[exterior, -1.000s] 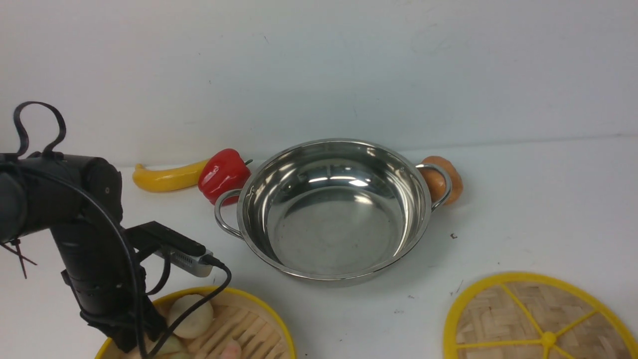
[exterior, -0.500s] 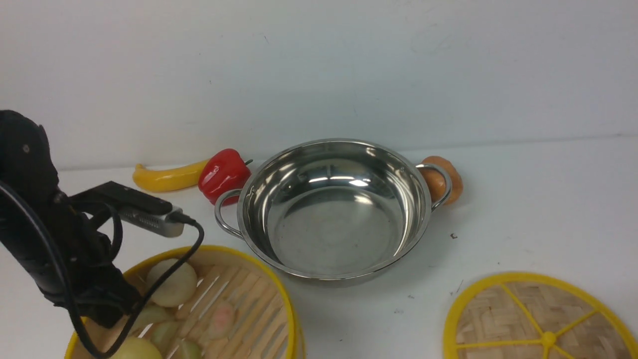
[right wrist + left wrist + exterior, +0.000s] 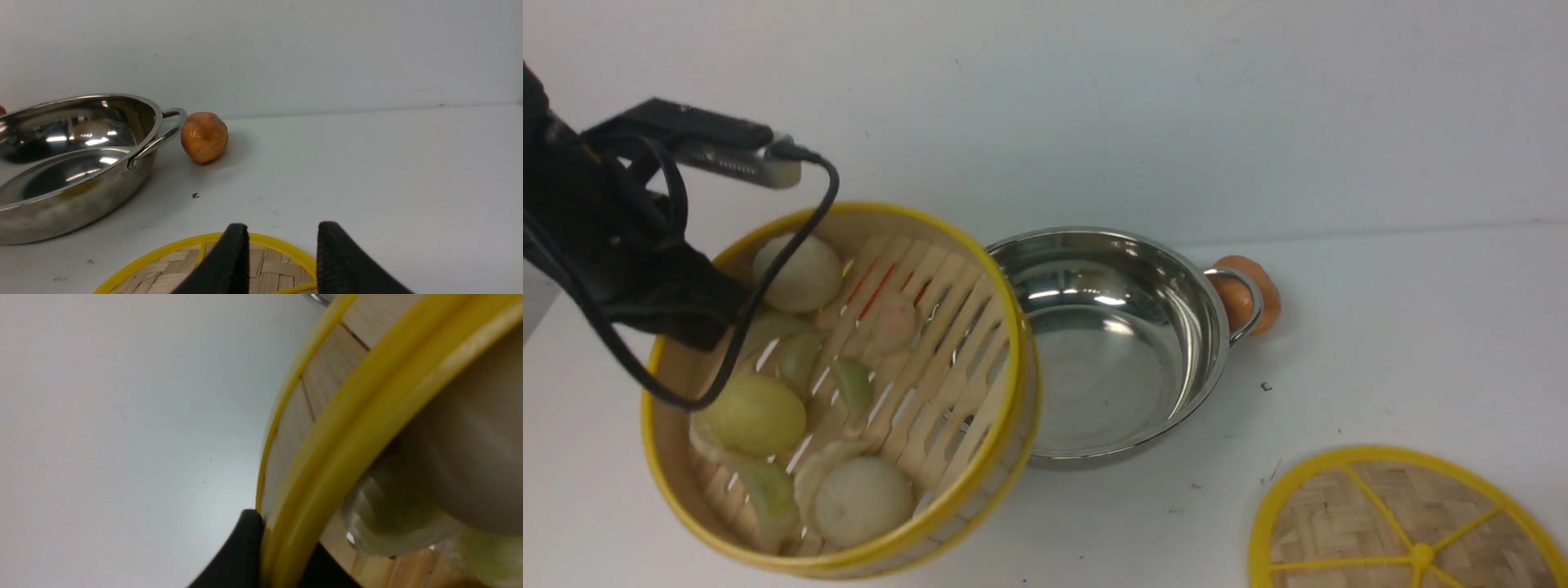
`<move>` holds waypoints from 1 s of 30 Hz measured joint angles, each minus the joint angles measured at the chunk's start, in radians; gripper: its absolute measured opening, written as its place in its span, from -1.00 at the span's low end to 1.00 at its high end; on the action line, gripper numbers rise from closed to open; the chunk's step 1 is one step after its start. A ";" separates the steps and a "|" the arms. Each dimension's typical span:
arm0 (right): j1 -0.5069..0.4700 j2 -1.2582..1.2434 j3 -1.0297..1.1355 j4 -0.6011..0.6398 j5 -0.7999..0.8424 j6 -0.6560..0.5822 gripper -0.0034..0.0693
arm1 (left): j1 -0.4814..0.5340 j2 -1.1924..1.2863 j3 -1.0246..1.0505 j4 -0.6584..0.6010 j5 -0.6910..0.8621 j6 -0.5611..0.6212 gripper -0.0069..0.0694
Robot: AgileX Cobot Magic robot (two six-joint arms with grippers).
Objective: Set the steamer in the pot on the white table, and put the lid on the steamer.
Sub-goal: 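Place the bamboo steamer basket with dumplings into the steel pot with the left gripper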
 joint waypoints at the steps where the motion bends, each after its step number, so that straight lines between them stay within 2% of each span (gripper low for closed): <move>1: 0.000 0.000 0.000 0.000 0.000 0.000 -0.22 | -0.001 0.003 0.000 0.000 0.000 -0.001 -0.74; 15: 0.000 0.000 0.000 0.000 0.000 0.000 -0.22 | -0.148 0.325 -0.438 0.003 0.004 -0.014 -0.74; 30: 0.000 0.000 0.000 0.000 0.000 0.000 -0.22 | -0.156 0.480 -0.515 0.003 0.005 0.020 -0.74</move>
